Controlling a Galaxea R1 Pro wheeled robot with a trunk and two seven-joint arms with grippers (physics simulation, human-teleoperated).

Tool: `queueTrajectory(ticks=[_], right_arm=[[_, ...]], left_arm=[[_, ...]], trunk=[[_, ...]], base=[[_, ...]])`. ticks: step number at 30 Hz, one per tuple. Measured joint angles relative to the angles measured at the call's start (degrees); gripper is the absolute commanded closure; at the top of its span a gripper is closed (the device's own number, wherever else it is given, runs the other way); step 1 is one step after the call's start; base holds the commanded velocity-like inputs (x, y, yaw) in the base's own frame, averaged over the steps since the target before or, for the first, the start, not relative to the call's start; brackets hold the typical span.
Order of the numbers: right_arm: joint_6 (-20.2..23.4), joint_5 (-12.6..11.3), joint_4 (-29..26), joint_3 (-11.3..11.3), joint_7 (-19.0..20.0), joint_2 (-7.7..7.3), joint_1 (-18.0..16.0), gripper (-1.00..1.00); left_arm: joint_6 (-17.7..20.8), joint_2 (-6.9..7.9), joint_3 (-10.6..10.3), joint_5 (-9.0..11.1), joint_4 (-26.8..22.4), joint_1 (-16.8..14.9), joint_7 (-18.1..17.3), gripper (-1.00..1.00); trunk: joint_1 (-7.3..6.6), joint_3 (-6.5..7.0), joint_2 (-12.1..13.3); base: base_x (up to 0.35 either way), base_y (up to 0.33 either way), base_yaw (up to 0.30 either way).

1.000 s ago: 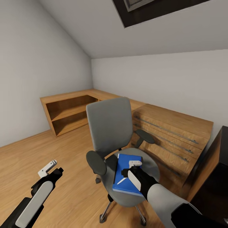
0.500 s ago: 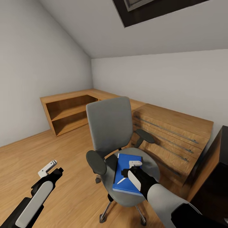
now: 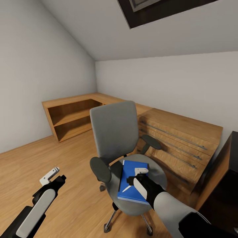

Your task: In the bedroom, organize the workspace by keeping the computer under the desk, ensuring the monitor is on the desk, placing the keyboard on the desk next to the monitor, placing the mouse on the desk next to the keyboard, moving the folder from the swivel chair onto the desk next to the mouse, stacking the notebook on top of the folder with the pen on top of the notebook, and positioning the swivel chair next to the desk.

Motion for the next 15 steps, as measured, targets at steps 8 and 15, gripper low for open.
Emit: queueTrajectory(ticks=[8,15], right_arm=[[0.17,0.02,-0.06,-0.02,-0.09,0.00,0.00,-1.00],[0.24,0.02,-0.06,0.00,-0.16,0.00,0.00,-1.00]], left_arm=[[-0.01,0.00,0.00,0.00,0.00,0.00,-0.02,-1.00],[-0.01,0.00,0.00,0.00,0.00,0.00,-0.02,-1.00]], trunk=[[0.00,0.00,0.00],[0.00,0.00,0.00]], base=[[0.000,0.000,0.000],[0.000,0.000,0.000]])
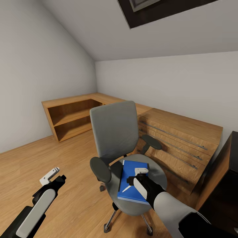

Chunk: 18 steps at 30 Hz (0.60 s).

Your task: In the bedroom, organize the workspace by keeping the computer under the desk, ensuring the monitor is on the desk, placing the keyboard on the desk next to the monitor, placing the mouse on the desk next to the keyboard, moving the folder from the swivel chair onto the desk next to the mouse, stacking the notebook on top of the folder with the pen on top of the notebook, and positioning the swivel chair next to the desk.

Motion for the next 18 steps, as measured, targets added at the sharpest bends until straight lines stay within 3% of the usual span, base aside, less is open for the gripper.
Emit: queueTrajectory(ticks=[5,6,18], right_arm=[[0.00,0.06,0.00,0.04,-0.02,0.00,0.00,-1.00],[0.00,0.06,0.00,0.04,-0.04,0.00,0.00,1.00],[0.17,0.94,-0.04,0.08,-0.01,0.00,-0.03,1.00]], left_arm=[[0.00,-0.01,0.00,0.00,0.00,0.00,0.00,-1.00],[0.00,-0.01,0.00,0.00,0.00,0.00,0.00,-1.00],[0.02,0.00,0.00,0.00,0.00,0.00,0.01,-1.00]], trunk=[[0.00,0.00,0.00],[0.00,0.00,0.00],[0.00,0.01,0.00]], base=[[0.000,0.000,0.000],[0.000,0.000,0.000],[0.000,0.000,0.000]])
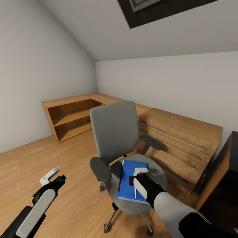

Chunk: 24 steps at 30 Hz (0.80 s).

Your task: In the bedroom, organize the workspace by keeping the computer under the desk, ensuring the monitor is on the desk, placing the keyboard on the desk next to the monitor, placing the mouse on the desk next to the keyboard, moving the folder from the swivel chair onto the desk next to the mouse, stacking the notebook on top of the folder with the pen on top of the notebook, and positioning the swivel chair next to the desk.

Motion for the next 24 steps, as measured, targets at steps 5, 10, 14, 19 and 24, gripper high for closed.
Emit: queueTrajectory(ticks=[5,10,14,19,24], right_arm=[[0.04,0.06,-0.01,0.01,0.01,0.00,0.00,1.00],[0.04,0.06,-0.01,0.01,0.01,0.00,0.00,1.00],[0.02,-0.04,-0.01,0.01,0.02,0.00,0.00,1.00],[-0.02,-0.21,-0.01,0.05,-0.14,0.00,0.00,1.00],[-0.04,-0.71,0.04,0.01,-0.14,0.00,0.03,1.00]], left_arm=[[0.01,0.00,0.00,0.00,0.00,0.00,0.04,-1.00],[-0.01,0.00,0.00,0.07,0.00,0.00,0.01,-1.00],[-0.02,-0.01,0.00,0.08,0.00,0.00,0.01,-1.00],[0.00,-0.01,-0.01,0.09,0.00,0.00,0.03,-1.00],[-0.02,-0.03,-0.08,0.01,-0.04,-0.01,0.04,-1.00]], trunk=[[0.00,0.00,0.00],[0.00,0.00,0.00],[0.00,0.00,0.00],[0.00,0.00,0.00],[-1.09,0.88,1.99]], base=[[0.000,0.000,0.000],[0.000,0.000,0.000],[0.000,0.000,0.000],[0.000,0.000,0.000],[0.000,0.000,0.000]])
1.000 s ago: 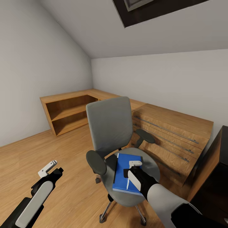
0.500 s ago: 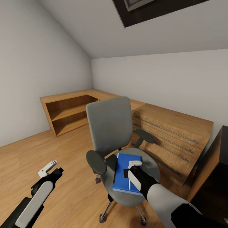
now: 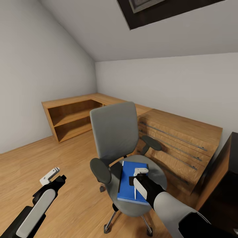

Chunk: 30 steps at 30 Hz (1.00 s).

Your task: In the bedroom, organize the workspace by keeping the computer under the desk, ensuring the monitor is on the desk, placing the keyboard on the desk next to the monitor, placing the mouse on the desk next to the keyboard, moving the folder from the swivel chair onto the desk next to the mouse, stacking the notebook on top of the folder with the pen on top of the notebook, and positioning the swivel chair next to the desk.

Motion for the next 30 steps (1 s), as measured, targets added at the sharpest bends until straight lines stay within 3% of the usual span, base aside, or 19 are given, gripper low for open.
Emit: queueTrajectory(ticks=[16,25,30], right_arm=[[0.77,0.04,-0.64,0.03,-0.03,0.00,0.00,1.00],[11.07,0.00,-7.58,-0.18,0.01,0.00,0.32,1.00],[12.08,0.06,-10.63,-0.21,-0.02,0.00,1.28,1.00]], left_arm=[[0.09,0.03,-2.79,-0.10,-0.13,0.00,-0.05,-1.00],[0.09,0.03,-2.82,-0.03,-0.14,0.00,-0.05,-1.00],[0.02,0.03,-2.82,-0.02,-0.14,0.00,-0.05,-1.00]], trunk=[[-3.52,2.87,6.42],[-5.49,4.49,10.03],[-6.59,5.39,12.03]], base=[[0.000,0.000,0.000],[0.000,0.000,0.000],[0.000,0.000,0.000]])
